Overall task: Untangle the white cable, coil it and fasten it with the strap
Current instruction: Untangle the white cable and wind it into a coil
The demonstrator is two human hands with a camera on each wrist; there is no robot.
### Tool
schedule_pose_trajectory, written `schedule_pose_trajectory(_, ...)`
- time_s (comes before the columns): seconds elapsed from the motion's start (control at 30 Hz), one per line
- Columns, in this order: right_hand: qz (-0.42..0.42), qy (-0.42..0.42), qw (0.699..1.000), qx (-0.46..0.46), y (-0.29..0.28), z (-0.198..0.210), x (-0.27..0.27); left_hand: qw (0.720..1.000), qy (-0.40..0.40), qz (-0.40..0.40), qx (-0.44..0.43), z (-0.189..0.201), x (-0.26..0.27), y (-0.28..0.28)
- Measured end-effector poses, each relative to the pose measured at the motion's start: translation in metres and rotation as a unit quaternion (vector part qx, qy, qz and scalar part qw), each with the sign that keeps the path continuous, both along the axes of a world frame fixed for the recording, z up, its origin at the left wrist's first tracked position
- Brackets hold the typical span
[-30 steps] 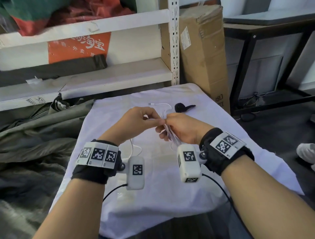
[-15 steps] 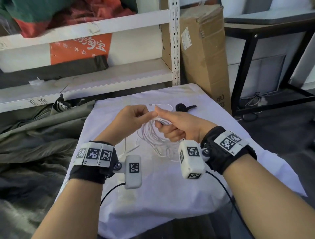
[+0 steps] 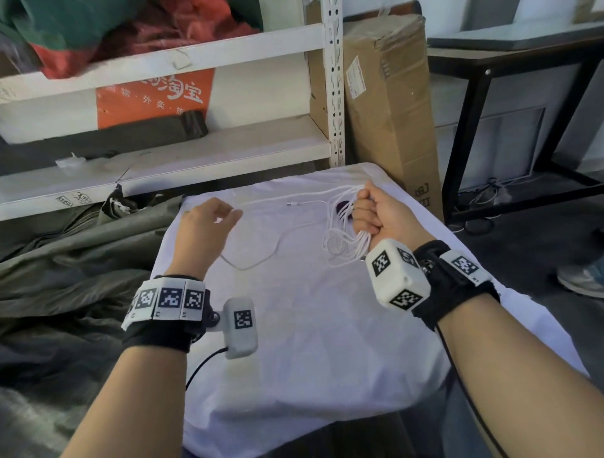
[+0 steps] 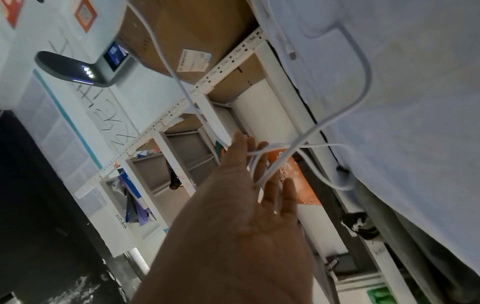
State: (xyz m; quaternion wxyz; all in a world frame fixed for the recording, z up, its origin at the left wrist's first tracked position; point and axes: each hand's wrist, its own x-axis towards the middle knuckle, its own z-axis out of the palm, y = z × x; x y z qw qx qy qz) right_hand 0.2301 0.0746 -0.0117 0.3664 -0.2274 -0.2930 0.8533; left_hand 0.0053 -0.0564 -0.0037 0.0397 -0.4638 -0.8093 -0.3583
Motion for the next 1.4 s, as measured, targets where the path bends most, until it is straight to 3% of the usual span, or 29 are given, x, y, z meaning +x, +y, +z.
schedule_pose_trajectory(0.07, -0.032, 0.021, 0.999, -0.024, 0.003, -0.004, 0.001, 0.999, -0.026, 0.016, -0.035, -0.006, -0.006, -0.001)
schedule_pose_trajectory(0.13, -0.061, 0.039, 0.996, -0.047, 0.004, -0.009, -0.001, 0.991, -0.132, -0.012, -0.034, -0.009, -0.006, -0.001)
schedule_pose_trajectory(0.27, -0.149, 0.033, 0.987, -0.058, 0.014, -0.019, 0.003, 0.927, -0.356, -0.111, 0.029, -0.010, -0.009, -0.001)
schedule_pose_trajectory(0.33, -0.190, 0.020, 0.980, -0.063, 0.019, -0.021, 0.009, 0.895, -0.424, -0.073, 0.117, -0.010, -0.015, -0.003)
schedule_pose_trajectory(0.4, -0.216, 0.011, 0.973, -0.076, 0.020, -0.022, 0.014, 0.846, -0.485, 0.003, 0.221, -0.014, -0.027, -0.006)
schedule_pose_trajectory(0.5, -0.257, 0.006, 0.963, -0.076, 0.019, -0.023, 0.018, 0.788, -0.549, 0.052, 0.275, -0.021, -0.041, -0.009)
schedule_pose_trajectory(0.57, -0.276, 0.006, 0.959, -0.069, 0.020, -0.023, 0.020, 0.690, -0.644, 0.077, 0.322, -0.026, -0.051, -0.008)
schedule_pose_trajectory(0.63, -0.279, 0.004, 0.958, -0.066, 0.020, -0.023, 0.021, 0.657, -0.674, 0.097, 0.322, -0.023, -0.050, -0.006)
schedule_pose_trajectory(0.67, -0.277, 0.003, 0.959, -0.066, 0.020, -0.024, 0.020, 0.689, -0.645, 0.150, 0.295, -0.023, -0.049, -0.010)
schedule_pose_trajectory(0.7, -0.274, 0.004, 0.959, -0.068, 0.019, -0.024, 0.019, 0.756, -0.575, 0.174, 0.260, -0.023, -0.043, -0.010)
schedule_pose_trajectory(0.73, -0.271, 0.006, 0.960, -0.069, 0.019, -0.025, 0.018, 0.767, -0.555, 0.182, 0.266, -0.025, -0.042, -0.010)
schedule_pose_trajectory(0.77, -0.269, 0.005, 0.961, -0.069, 0.020, -0.025, 0.017, 0.758, -0.554, 0.178, 0.294, -0.022, -0.039, -0.009)
schedule_pose_trajectory(0.83, -0.258, -0.003, 0.964, -0.060, 0.019, -0.024, 0.015, 0.801, -0.516, 0.163, 0.256, -0.023, -0.034, -0.005)
schedule_pose_trajectory(0.87, -0.246, -0.002, 0.968, -0.054, 0.019, -0.023, 0.014, 0.857, -0.452, 0.156, 0.191, -0.026, -0.033, -0.004)
schedule_pose_trajectory(0.93, -0.205, 0.008, 0.978, -0.038, 0.015, -0.019, 0.010, 0.919, -0.356, 0.120, 0.122, -0.030, -0.035, -0.008)
schedule_pose_trajectory(1.03, -0.126, 0.005, 0.992, -0.010, 0.008, -0.015, 0.002, 0.986, -0.106, 0.131, -0.002, -0.030, -0.032, -0.005)
schedule_pose_trajectory(1.1, -0.074, -0.031, 0.997, 0.020, 0.002, -0.012, -0.002, 0.988, 0.001, 0.120, -0.101, -0.029, -0.029, -0.002)
schedule_pose_trajectory(1.13, -0.051, -0.057, 0.996, 0.039, -0.001, -0.011, -0.003, 0.986, 0.014, 0.110, -0.121, -0.027, -0.025, 0.000)
schedule_pose_trajectory(1.2, -0.017, -0.103, 0.992, 0.075, -0.008, -0.008, -0.006, 0.992, 0.038, 0.067, -0.101, -0.020, -0.015, 0.004)
schedule_pose_trajectory(1.27, 0.015, -0.132, 0.986, 0.102, -0.014, -0.006, -0.008, 0.997, 0.065, -0.008, -0.030, -0.013, -0.002, 0.009)
schedule_pose_trajectory(1.33, 0.046, -0.143, 0.981, 0.120, -0.020, -0.004, -0.010, 0.994, 0.011, -0.104, 0.042, -0.004, 0.016, 0.014)
schedule_pose_trajectory(1.4, 0.072, -0.139, 0.979, 0.131, -0.025, -0.001, -0.013, 0.974, -0.064, -0.215, 0.018, 0.004, 0.039, 0.012)
